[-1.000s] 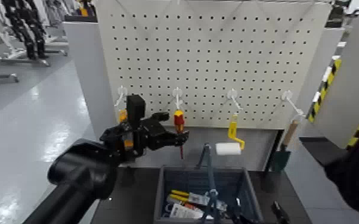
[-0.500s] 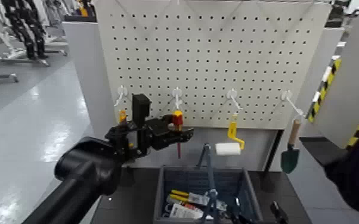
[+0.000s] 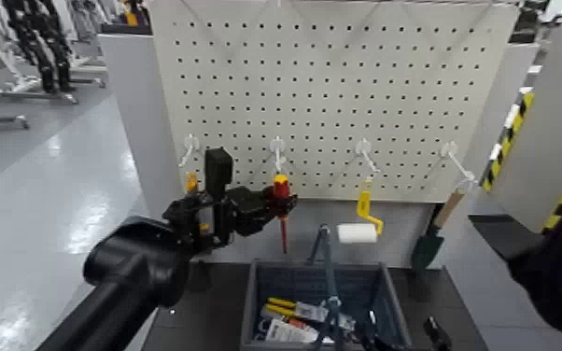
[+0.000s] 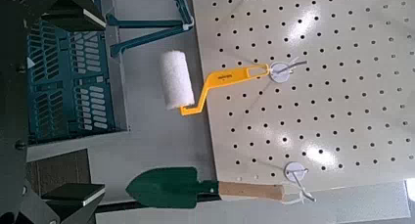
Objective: Put the red screwdriver into the crate.
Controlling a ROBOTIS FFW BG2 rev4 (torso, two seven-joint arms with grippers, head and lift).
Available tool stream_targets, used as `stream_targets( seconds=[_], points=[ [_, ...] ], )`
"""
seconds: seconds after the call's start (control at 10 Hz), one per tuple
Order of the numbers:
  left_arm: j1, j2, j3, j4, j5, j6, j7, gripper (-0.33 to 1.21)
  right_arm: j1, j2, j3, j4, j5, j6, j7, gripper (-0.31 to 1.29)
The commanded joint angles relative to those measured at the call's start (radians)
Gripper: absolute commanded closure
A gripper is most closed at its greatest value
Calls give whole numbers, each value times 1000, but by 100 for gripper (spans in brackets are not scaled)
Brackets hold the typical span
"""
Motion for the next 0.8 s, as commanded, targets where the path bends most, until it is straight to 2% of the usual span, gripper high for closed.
stream_targets(
  seconds=[0.1,0.4,0.8],
  points=[
    [6,2,7,-11,-1,-3,-1,111,0,1,-3,0,0,-3,0,13],
    [40,5,30,-72,-1,3,-2,111,2,1,-3,0,0,-3,0,13],
    [150,17,90,-263,23,78,2,111,2,-1,-3,1,-2,-3,0,13]
  ],
)
